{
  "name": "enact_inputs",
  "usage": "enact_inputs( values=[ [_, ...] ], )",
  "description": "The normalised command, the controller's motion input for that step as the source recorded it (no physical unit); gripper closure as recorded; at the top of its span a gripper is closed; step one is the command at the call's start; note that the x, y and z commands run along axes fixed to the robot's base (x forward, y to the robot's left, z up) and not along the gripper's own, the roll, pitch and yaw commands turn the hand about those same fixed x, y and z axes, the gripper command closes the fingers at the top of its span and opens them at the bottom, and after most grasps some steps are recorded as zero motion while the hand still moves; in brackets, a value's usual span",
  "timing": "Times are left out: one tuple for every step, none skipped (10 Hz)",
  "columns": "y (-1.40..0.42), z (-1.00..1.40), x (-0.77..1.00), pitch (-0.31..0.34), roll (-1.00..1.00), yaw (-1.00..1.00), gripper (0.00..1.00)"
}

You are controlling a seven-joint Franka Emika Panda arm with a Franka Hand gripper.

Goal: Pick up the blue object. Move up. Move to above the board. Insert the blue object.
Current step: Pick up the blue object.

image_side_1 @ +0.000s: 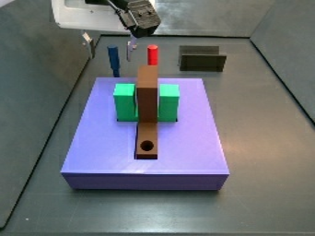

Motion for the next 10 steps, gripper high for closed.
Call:
enact_inputs(
  values=[
    [-0.02, 0.00, 0.03, 0.000, 0.00, 0.00, 0.00],
    [-0.03, 0.00, 0.01, 0.000, 0.00, -0.06, 0.00],
    [-0.01, 0.00, 0.01, 0.003, 0.01, -0.09, 0.00],
    [0.00, 0.00, 0.00, 0.019, 0.00, 0.00, 0.00],
    [0.00, 0.00, 0.00, 0.000, 0.00, 0.00, 0.00],
    [0.00, 0.00, 0.00, 0.000, 0.00, 0.00, 1.00],
    [0.00, 0.00, 0.00, 0.000, 0.00, 0.00, 1.00],
    [0.00, 0.00, 0.00, 0.000, 0.00, 0.00, 1.00],
    [0.00, 0.00, 0.00, 0.000, 0.00, 0.00, 1.00],
    [0.00, 0.00, 0.00, 0.000, 0.00, 0.00, 1.00]
  ],
)
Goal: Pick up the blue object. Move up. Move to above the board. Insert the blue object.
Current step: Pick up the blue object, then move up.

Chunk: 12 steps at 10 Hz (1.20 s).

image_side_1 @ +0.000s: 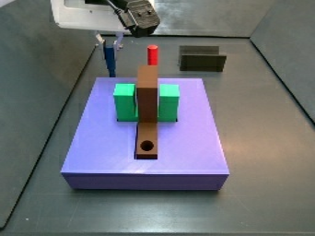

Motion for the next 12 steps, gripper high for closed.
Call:
enact_inputs(
  values=[
    [0.00, 0.00, 0.00, 0.000, 0.00, 0.00, 1.00],
    [0.00, 0.00, 0.00, 0.000, 0.00, 0.00, 1.00],
    [0.00, 0.00, 0.00, 0.000, 0.00, 0.00, 1.00],
    [0.00, 0.00, 0.00, 0.000, 0.00, 0.00, 1.00],
    [0.00, 0.00, 0.00, 0.000, 0.00, 0.00, 1.00],
    [0.00, 0.00, 0.00, 0.000, 0.00, 0.00, 1.00],
    [0.00, 0.00, 0.00, 0.000, 0.00, 0.00, 1.00],
    [0.00, 0.00, 0.00, 0.000, 0.00, 0.00, 1.00],
    [0.00, 0.00, 0.00, 0.000, 0.00, 0.00, 1.00],
    [0.00, 0.00, 0.00, 0.000, 0.00, 0.00, 1.00],
    [0.00, 0.00, 0.00, 0.000, 0.00, 0.00, 1.00],
    [0.00, 0.83, 0.00, 0.000, 0.00, 0.00, 1.00]
  ],
)
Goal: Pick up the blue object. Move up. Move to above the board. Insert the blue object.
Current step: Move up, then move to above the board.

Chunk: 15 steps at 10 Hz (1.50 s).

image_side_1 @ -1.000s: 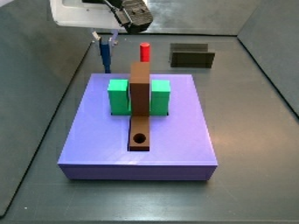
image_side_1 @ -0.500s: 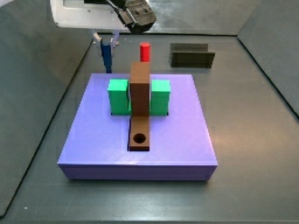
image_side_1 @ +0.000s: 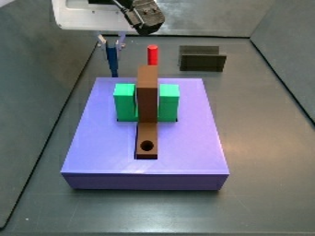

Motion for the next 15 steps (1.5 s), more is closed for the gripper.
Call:
enact_inputs(
  values=[
    [-0.07, 0.82, -0.01, 0.008, 0.00, -0.05, 1.00],
    [-0.05, 0.55, -0.04, 0.034, -0.01, -0.03, 1.00],
    [-0.03, 0.35, -0.02, 0.020, -0.03, -0.02, 1.00],
    [0.00, 1.40, 0.00, 0.000, 0.00, 0.00, 1.00],
    [0.00, 1.40, -0.01, 0.028, 0.00, 0.01, 1.00],
    [0.00, 1.40, -0.06, 0.025, -0.02, 0.00, 1.00],
    [-0.01, 1.40, -0.02, 0.015, -0.05, 0.00, 1.00],
    [0.00, 1.40, 0.07, 0.083, -0.04, 0.00, 1.00],
    [0.00, 0.79, 0.05, 0.106, -0.05, -0.01, 1.00],
    [0.01, 0.25, 0.02, 0.083, -0.05, -0.01, 1.00],
    [-1.40, 0.34, 0.94, 0.168, 0.03, -0.24, 1.00],
    [-1.40, 0.32, 0.93, 0.185, 0.05, -0.23, 1.00],
    [-1.40, 0.26, 1.03, 0.277, 0.12, -0.09, 1.00],
    [-1.40, 0.30, 1.11, 0.279, 0.08, -0.05, 1.00],
    [-0.85, 0.21, 0.66, 0.219, 0.10, -0.01, 1.00]
  ],
)
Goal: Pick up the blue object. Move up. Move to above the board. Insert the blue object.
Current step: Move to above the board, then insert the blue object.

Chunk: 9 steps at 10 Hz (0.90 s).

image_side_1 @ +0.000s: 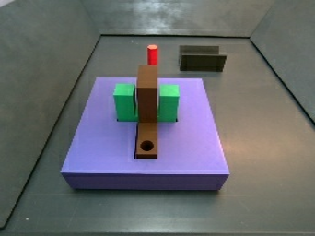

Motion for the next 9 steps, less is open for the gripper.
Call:
enact_inputs(
  values=[
    [-0.50, 0.12, 0.39, 0.142, 0.10, -0.01, 1.00],
    [-0.34, 0.09, 0.26, 0.091, 0.07, 0.00, 1.00],
    [-0.17, 0.06, 0.12, 0.025, 0.04, 0.00, 1.00],
    [-0.01, 0.00, 0.02, 0.000, 0.00, 0.00, 1.00],
    [-0.09, -0.03, 0.03, 0.000, 0.00, 0.00, 1.00],
    [0.00, -0.19, 0.00, -0.056, -0.15, 0.00, 1.00],
    [-0.16, -0.29, 0.05, -0.010, -0.12, 0.00, 1.00],
    [-0.60, -0.39, 0.10, -0.019, 0.02, 0.00, 1.00],
    [-0.80, -0.42, 0.11, -0.027, 0.16, 0.00, 1.00]
  ],
)
